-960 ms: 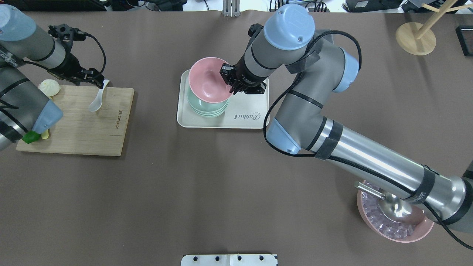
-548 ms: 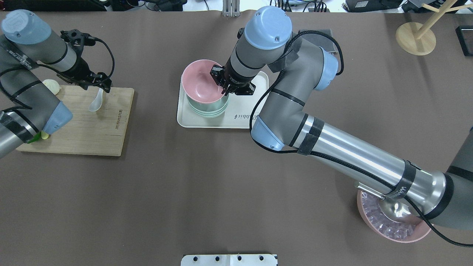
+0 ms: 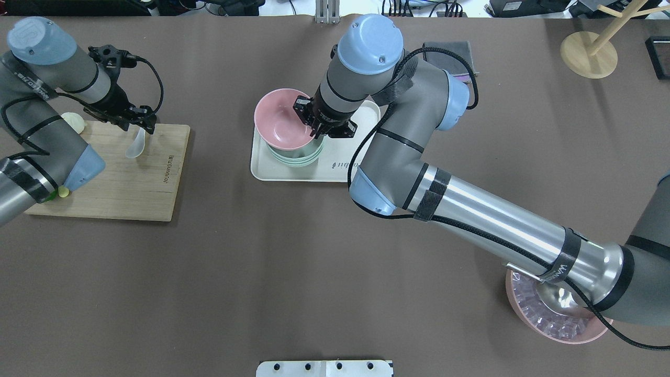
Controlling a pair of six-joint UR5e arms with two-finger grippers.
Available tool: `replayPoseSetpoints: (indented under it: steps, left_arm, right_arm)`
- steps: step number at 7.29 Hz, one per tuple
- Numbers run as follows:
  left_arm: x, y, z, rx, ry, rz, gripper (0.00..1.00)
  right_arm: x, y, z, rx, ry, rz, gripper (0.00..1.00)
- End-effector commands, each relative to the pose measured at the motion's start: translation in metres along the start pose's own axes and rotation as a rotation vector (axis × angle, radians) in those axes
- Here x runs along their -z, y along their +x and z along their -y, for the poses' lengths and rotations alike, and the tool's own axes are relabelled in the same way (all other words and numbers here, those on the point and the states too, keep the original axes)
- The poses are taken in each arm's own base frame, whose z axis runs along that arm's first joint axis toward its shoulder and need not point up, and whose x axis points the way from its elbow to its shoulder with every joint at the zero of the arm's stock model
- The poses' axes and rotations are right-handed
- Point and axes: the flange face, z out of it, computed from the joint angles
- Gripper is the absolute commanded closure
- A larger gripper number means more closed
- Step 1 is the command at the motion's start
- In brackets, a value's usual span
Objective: Stack pink bowl on green and place spoon
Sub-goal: 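Lower the pink bowl onto the green bowls and open the right gripper, then withdraw the right gripper from the tray while the left gripper grasps the white spoon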
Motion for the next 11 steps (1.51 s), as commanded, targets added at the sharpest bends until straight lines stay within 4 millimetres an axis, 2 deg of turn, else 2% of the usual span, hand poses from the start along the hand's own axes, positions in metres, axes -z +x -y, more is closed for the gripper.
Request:
replayPoseSetpoints:
  steps: [1,3,4,5,6,7,8,9,10,11]
  left_arm:
    - [-0.002,0.005,-0.002,-0.005,-0.007,-0.006,1.0]
    - [-0.004,0.012,-0.005,-0.014,-0.014,-0.015,1.0]
    - [0.004,0.023,0.003,-0.015,-0.001,-0.024,1.0]
    - [0.011,0.038,0.012,0.03,0.013,-0.035,1.0]
    - [0.013,0.036,0.011,0.03,0.014,-0.04,1.0]
    - [0.023,0.048,0.016,0.029,0.028,-0.053,1.0]
    - [0.025,0.047,0.015,0.032,0.038,-0.048,1.0]
    - [0.023,0.037,0.013,0.03,0.037,-0.037,1.0]
    - [0.032,0.038,0.013,0.026,0.048,-0.048,1.0]
    - [0.043,0.027,0.005,0.028,0.059,-0.055,0.97]
  right_arm:
    - [0.029,-0.007,0.008,0.007,0.004,0.045,0.0]
    - [0.079,0.009,0.048,-0.02,-0.064,0.079,0.0]
    - [0.093,0.034,0.059,-0.022,-0.065,0.087,0.0]
    - [0.104,0.054,0.066,-0.014,-0.06,0.092,0.0]
    - [0.112,0.062,0.073,-0.016,-0.069,0.094,0.0]
    - [0.116,0.065,0.078,-0.022,-0.071,0.095,0.0]
    - [0.12,0.076,0.08,-0.027,-0.076,0.094,0.0]
    - [0.126,0.092,0.081,-0.03,-0.072,0.094,0.0]
    - [0.13,0.124,0.086,-0.023,-0.058,0.084,0.0]
    - [0.14,0.162,0.106,0.033,-0.024,0.066,0.0]
